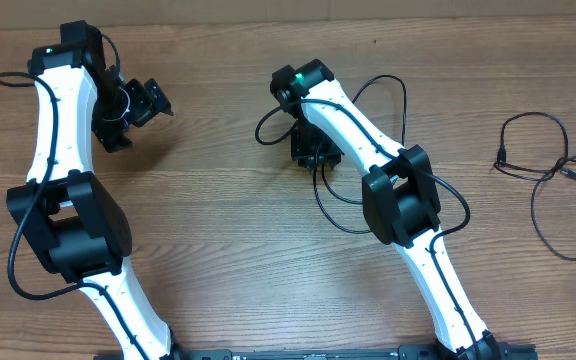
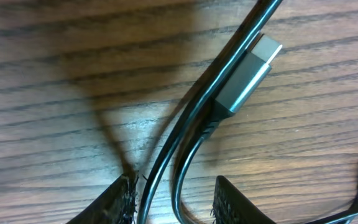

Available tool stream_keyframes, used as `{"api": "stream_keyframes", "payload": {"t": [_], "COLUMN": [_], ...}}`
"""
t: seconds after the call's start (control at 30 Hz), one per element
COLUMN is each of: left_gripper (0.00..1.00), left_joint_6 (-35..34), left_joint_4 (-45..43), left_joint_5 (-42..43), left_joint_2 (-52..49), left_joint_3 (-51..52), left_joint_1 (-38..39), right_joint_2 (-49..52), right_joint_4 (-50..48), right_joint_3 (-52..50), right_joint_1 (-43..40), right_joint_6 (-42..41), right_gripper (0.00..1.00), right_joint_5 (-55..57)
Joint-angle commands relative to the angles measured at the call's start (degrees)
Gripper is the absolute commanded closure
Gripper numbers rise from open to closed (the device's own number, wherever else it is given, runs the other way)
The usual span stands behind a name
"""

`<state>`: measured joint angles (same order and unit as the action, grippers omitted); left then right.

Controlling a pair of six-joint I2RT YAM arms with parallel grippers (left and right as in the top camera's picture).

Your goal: Untangle cables

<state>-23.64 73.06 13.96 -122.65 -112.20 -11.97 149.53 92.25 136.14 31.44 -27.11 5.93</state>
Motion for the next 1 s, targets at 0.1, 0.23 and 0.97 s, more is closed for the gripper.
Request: {"api": "stream_keyframes", "payload": {"t": [0.1,0.23,0.97], "left_gripper": [0.0,0.0,0.0], "left_joint_6": [-0.2,-0.2,-0.2], "left_joint_4": [0.0,0.0,0.0], "left_joint_5": [0.5,0.5,0.5], "left_joint_2": [0.5,0.5,0.5], "left_joint_3": [0.2,0.2,0.2], "left_joint_1": [0.5,0.5,0.5], "right_joint_2": [0.5,0.5,0.5], "right_joint_4": [-3.0,-4.2,-6.6], "right_joint_3": [-5.7,-8.8,-9.4], "right_joint_1": [0.0,0.0,-0.1], "right_joint_6": [-1.0,-1.0,-0.9], "right_gripper": [0.6,0.69,0.67], "right_joint_5": [-0.3,-0.3,-7.1]}}
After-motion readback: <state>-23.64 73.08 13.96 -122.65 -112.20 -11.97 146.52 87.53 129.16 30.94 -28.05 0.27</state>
